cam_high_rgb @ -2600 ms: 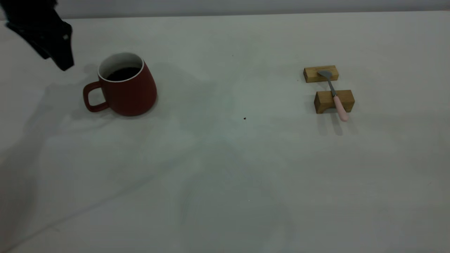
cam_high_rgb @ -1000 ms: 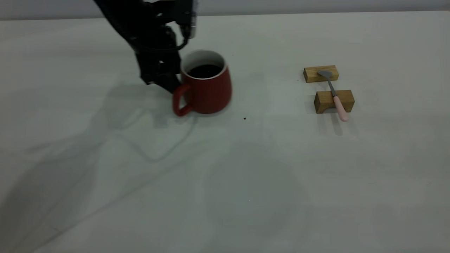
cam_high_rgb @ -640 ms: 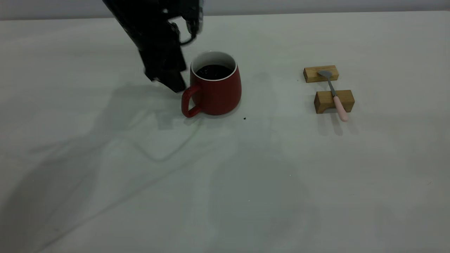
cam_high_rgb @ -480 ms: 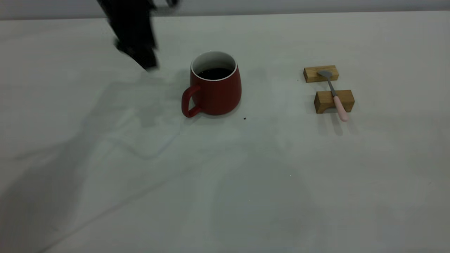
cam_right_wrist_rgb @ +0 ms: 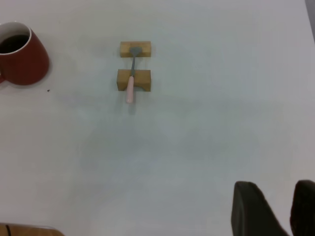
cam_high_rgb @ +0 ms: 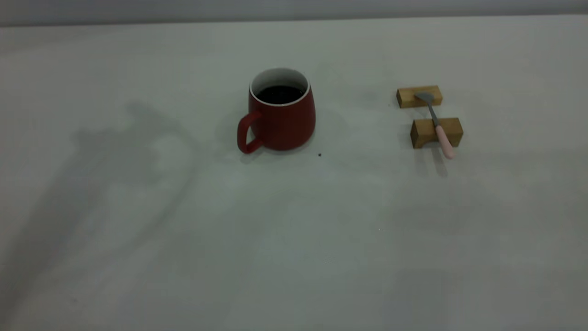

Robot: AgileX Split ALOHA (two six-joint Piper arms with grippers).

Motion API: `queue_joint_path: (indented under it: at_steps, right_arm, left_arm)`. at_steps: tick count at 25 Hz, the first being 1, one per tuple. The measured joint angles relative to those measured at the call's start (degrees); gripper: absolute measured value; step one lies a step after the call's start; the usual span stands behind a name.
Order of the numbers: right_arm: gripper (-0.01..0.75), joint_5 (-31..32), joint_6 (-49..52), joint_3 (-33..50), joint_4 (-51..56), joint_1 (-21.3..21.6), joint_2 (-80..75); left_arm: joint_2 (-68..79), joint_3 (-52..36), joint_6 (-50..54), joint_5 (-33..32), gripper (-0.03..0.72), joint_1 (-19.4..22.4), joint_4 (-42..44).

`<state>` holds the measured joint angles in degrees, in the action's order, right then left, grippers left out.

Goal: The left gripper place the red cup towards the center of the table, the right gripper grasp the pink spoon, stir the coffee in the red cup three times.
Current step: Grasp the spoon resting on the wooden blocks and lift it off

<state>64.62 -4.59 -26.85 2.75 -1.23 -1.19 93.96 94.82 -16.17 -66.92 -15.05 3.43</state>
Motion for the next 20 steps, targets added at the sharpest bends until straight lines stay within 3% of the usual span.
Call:
queue_joint_path:
  at_steps: [7, 20]
  right_arm:
    - [0.237, 0.0, 0.0, 0.0, 0.0, 0.0, 0.0]
    - [0.237, 0.0, 0.0, 0.0, 0.0, 0.0, 0.0]
  left_arm:
    - [-16.59, -6.31, 8.55, 0.0, 0.586, 0.0, -2.99]
    - [-43.18, -44.65, 15.01, 0.0, 0.586, 0.0, -4.27]
